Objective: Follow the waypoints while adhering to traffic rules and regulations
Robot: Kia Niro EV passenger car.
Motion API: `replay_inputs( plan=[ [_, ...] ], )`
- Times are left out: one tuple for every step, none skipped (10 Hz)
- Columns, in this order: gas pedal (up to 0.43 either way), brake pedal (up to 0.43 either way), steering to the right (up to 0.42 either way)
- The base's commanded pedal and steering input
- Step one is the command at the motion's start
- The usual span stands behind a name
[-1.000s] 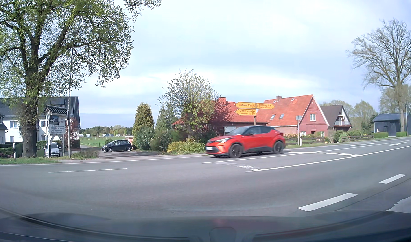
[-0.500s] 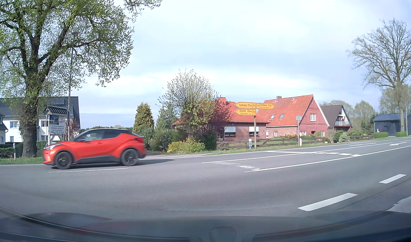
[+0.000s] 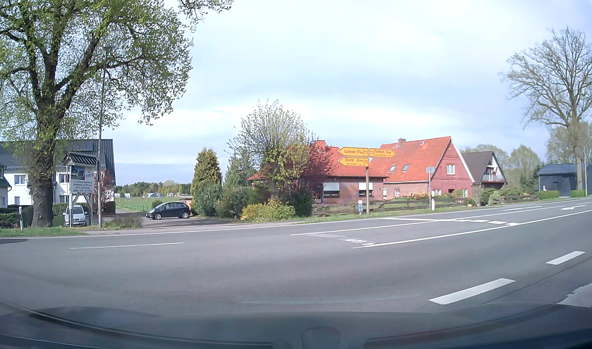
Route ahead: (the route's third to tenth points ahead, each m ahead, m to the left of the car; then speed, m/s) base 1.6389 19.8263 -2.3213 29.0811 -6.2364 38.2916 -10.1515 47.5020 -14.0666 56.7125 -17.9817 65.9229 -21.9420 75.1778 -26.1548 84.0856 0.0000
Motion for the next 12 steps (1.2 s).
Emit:
replay_inputs(
  plan=[
    [0.0, 0.195, -0.452],
    [0.0, 0.195, -0.452],
    [0.0, 0.195, -0.452],
    [0.0, 0.195, -0.452],
    [0.0, 0.195, -0.452],
    [0.0, 0.195, -0.452],
    [0.0, 0.195, -0.452],
    [0.0, 0.195, -0.452],
    [0.0, 0.195, -0.452],
    [0.0, 0.195, -0.452],
    [0.0, 0.195, -0.452],
    [0.0, 0.195, -0.452]
  ],
)
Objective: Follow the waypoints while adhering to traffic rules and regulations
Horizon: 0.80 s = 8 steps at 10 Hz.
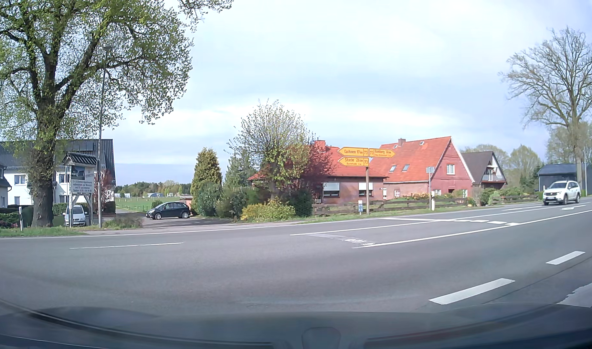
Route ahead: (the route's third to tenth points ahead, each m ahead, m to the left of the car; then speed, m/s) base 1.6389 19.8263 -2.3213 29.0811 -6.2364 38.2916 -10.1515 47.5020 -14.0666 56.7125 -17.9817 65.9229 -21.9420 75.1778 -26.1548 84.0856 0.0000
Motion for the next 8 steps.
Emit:
replay_inputs(
  plan=[
    [0.0, 0.195, -0.452],
    [0.0, 0.195, -0.452],
    [0.0, 0.195, -0.452],
    [0.0, 0.195, -0.452],
    [0.0, 0.195, -0.452],
    [0.0, 0.195, -0.452],
    [0.0, 0.195, -0.452],
    [0.0, 0.195, -0.452]
  ],
)
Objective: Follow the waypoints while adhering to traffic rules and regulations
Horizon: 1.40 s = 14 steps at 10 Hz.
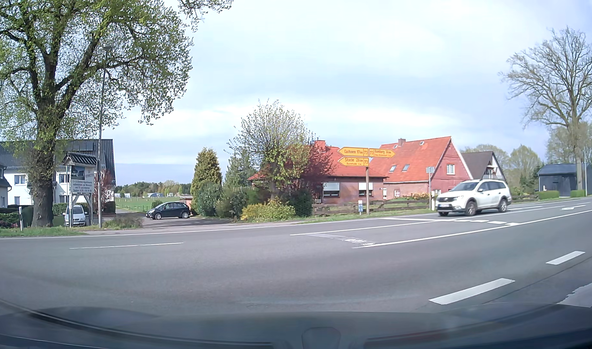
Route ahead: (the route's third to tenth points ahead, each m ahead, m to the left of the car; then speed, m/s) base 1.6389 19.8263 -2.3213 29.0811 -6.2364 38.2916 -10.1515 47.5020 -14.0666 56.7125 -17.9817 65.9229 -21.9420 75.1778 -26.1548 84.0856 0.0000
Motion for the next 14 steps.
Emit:
replay_inputs(
  plan=[
    [0.0, 0.195, -0.452],
    [0.0, 0.195, -0.452],
    [0.0, 0.195, -0.452],
    [0.0, 0.195, -0.452],
    [0.0, 0.195, -0.452],
    [0.0, 0.195, -0.452],
    [0.0, 0.195, -0.452],
    [0.0, 0.195, -0.452],
    [0.0, 0.195, -0.452],
    [0.0, 0.195, -0.452],
    [0.0, 0.195, -0.452],
    [0.0, 0.195, -0.452],
    [0.0, 0.195, -0.452],
    [0.0, 0.195, -0.452]
  ],
)
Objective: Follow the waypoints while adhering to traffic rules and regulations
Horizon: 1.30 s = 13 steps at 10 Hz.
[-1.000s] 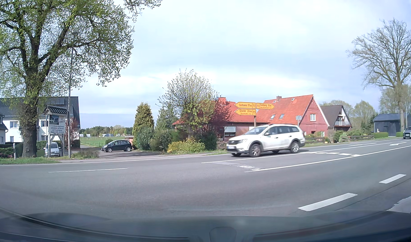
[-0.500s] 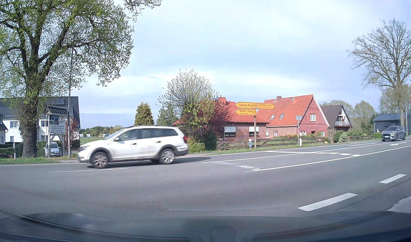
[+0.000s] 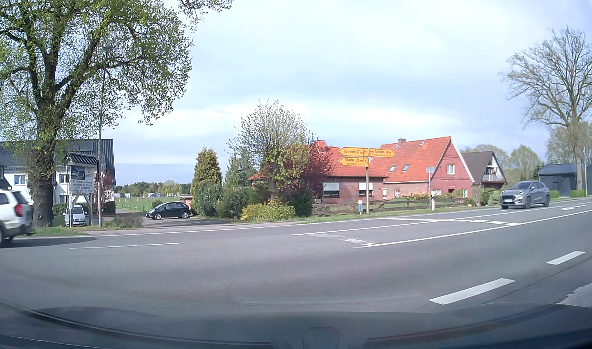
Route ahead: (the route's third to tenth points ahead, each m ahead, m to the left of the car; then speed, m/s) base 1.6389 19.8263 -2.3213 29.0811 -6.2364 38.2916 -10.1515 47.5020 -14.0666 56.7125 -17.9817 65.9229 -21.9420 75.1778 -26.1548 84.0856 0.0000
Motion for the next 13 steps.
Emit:
replay_inputs(
  plan=[
    [0.0, 0.195, -0.452],
    [0.0, 0.195, -0.452],
    [0.0, 0.195, -0.452],
    [0.0, 0.195, -0.452],
    [0.0, 0.195, -0.452],
    [0.0, 0.195, -0.452],
    [0.0, 0.195, -0.452],
    [0.0, 0.195, -0.452],
    [0.0, 0.195, -0.452],
    [0.0, 0.195, -0.452],
    [0.0, 0.195, -0.452],
    [0.0, 0.195, -0.452],
    [0.0, 0.195, -0.452]
  ],
)
